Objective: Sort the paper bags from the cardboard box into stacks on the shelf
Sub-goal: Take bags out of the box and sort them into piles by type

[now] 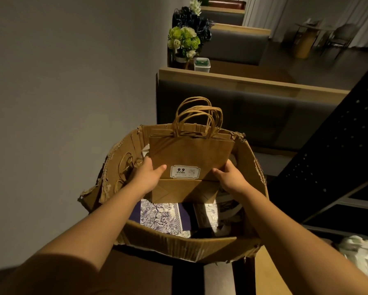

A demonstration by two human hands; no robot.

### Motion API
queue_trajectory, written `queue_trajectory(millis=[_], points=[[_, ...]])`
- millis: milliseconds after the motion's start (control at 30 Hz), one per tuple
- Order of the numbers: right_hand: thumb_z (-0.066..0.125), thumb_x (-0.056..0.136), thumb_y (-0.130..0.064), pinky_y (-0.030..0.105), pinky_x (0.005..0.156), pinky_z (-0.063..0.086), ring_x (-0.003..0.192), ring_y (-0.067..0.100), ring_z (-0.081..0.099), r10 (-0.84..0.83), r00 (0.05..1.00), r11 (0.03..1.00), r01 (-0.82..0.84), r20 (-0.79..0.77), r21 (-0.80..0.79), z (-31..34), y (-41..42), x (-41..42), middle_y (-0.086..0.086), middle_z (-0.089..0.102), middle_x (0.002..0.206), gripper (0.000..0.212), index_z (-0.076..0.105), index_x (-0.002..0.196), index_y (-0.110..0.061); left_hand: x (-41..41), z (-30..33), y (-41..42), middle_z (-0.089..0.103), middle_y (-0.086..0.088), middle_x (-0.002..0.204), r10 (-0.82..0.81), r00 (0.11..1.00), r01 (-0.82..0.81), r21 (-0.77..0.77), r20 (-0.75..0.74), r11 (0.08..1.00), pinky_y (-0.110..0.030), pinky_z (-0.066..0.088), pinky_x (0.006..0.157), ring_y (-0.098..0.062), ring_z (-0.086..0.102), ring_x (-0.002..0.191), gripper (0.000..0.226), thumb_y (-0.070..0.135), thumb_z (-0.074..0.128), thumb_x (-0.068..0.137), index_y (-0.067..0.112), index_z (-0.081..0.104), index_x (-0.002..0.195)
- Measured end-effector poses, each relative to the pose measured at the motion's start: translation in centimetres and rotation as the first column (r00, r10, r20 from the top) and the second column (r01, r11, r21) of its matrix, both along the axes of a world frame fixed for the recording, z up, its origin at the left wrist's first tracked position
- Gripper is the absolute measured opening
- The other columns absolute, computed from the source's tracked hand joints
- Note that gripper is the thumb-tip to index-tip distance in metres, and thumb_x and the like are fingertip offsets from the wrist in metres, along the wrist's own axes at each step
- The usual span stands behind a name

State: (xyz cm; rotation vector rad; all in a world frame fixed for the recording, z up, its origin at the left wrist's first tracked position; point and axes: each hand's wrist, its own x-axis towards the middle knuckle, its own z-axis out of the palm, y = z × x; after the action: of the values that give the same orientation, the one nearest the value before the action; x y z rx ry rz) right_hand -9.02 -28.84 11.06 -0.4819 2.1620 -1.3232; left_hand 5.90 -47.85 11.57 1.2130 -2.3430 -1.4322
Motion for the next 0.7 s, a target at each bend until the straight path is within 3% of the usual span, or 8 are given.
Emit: queue_trajectory(millis=[133,167,233,300,433,600,700], points=[[0.050,0.100,-0.020,0.036,0.100,0.046,0.118,0.019,0.056,-0.036,0.996,0.998,0.032,-0.087,-0.049,1.1,0.1,-0.1,-0.001,0.059,0.126,0.030,0.049,0.130,-0.023,-0.2,1.3,0.0,0.051,-0.003,0.095,-0.039,0.997,0.034,-0.072,-0.069,0.997,-0.030,0.041,0.069,-0.022,0.051,0.095,0.024,0.031,0.048,0.100,0.009,0.042,0.104],[0.051,0.099,-0.020,0.039,0.101,0.046,0.118,0.018,0.056,-0.053,0.992,0.994,0.042,-0.114,-0.096,1.6,0.2,0.0,-0.002,0.059,0.125,0.028,0.049,0.126,-0.026,-0.2,1.7,-0.2,0.054,-0.002,0.104,-0.056,0.992,0.050,-0.050,-0.114,0.997,-0.030,0.044,0.074,-0.021,0.052,0.101,0.026,0.031,0.048,0.100,0.008,0.042,0.111],[0.052,0.098,-0.019,0.044,0.102,0.047,0.116,0.016,0.058,-0.097,0.985,0.977,0.067,-0.142,-0.204,2.6,0.4,0.1,-0.004,0.060,0.124,0.028,0.047,0.124,-0.029,-0.6,2.6,-0.8,0.046,-0.001,0.142,-0.052,0.977,0.058,0.022,-0.205,0.998,-0.040,0.041,0.104,-0.021,0.044,0.130,0.050,0.032,0.048,0.100,0.011,0.030,0.142],[0.052,0.098,-0.017,0.043,0.099,0.049,0.113,0.014,0.061,-0.114,0.987,0.945,0.072,-0.117,-0.318,4.0,0.6,0.2,-0.003,0.061,0.123,0.031,0.048,0.127,-0.026,-1.1,3.8,-0.9,0.035,0.001,0.154,-0.034,0.960,0.052,0.058,-0.277,0.997,-0.047,0.033,0.113,-0.021,0.036,0.139,0.064,0.032,0.048,0.099,0.022,0.016,0.153],[0.051,0.095,-0.025,0.034,0.095,0.049,0.113,0.012,0.061,-0.116,0.981,0.885,0.032,-0.153,-0.465,7.3,1.7,0.7,-0.001,0.060,0.125,0.033,0.047,0.127,-0.029,-2.2,5.9,-0.3,0.050,0.003,0.140,-0.001,0.910,0.040,0.084,-0.416,0.996,-0.050,0.041,0.106,-0.019,0.051,0.125,0.051,0.024,0.050,0.097,0.032,0.028,0.143],[0.048,0.099,-0.021,0.044,0.102,0.048,0.115,0.015,0.059,-0.171,0.955,0.898,0.050,-0.242,-0.437,9.8,5.4,0.1,-0.001,0.058,0.125,0.034,0.042,0.131,-0.029,-3.1,8.7,3.3,0.056,0.004,0.132,-0.042,0.839,0.116,0.102,-0.543,0.988,-0.045,0.048,0.102,-0.014,0.058,0.117,0.050,0.015,0.052,0.097,0.030,0.033,0.140],[0.047,0.100,-0.020,0.041,0.098,0.050,0.111,0.013,0.061,-0.227,0.950,0.882,0.108,-0.213,-0.459,10.2,8.8,0.3,-0.003,0.060,0.122,0.030,0.044,0.128,-0.029,-2.9,10.1,7.4,0.062,0.009,0.121,-0.055,0.787,0.168,0.128,-0.614,0.977,-0.040,0.052,0.096,-0.010,0.063,0.107,0.039,0.010,0.051,0.098,0.037,0.044,0.125]])
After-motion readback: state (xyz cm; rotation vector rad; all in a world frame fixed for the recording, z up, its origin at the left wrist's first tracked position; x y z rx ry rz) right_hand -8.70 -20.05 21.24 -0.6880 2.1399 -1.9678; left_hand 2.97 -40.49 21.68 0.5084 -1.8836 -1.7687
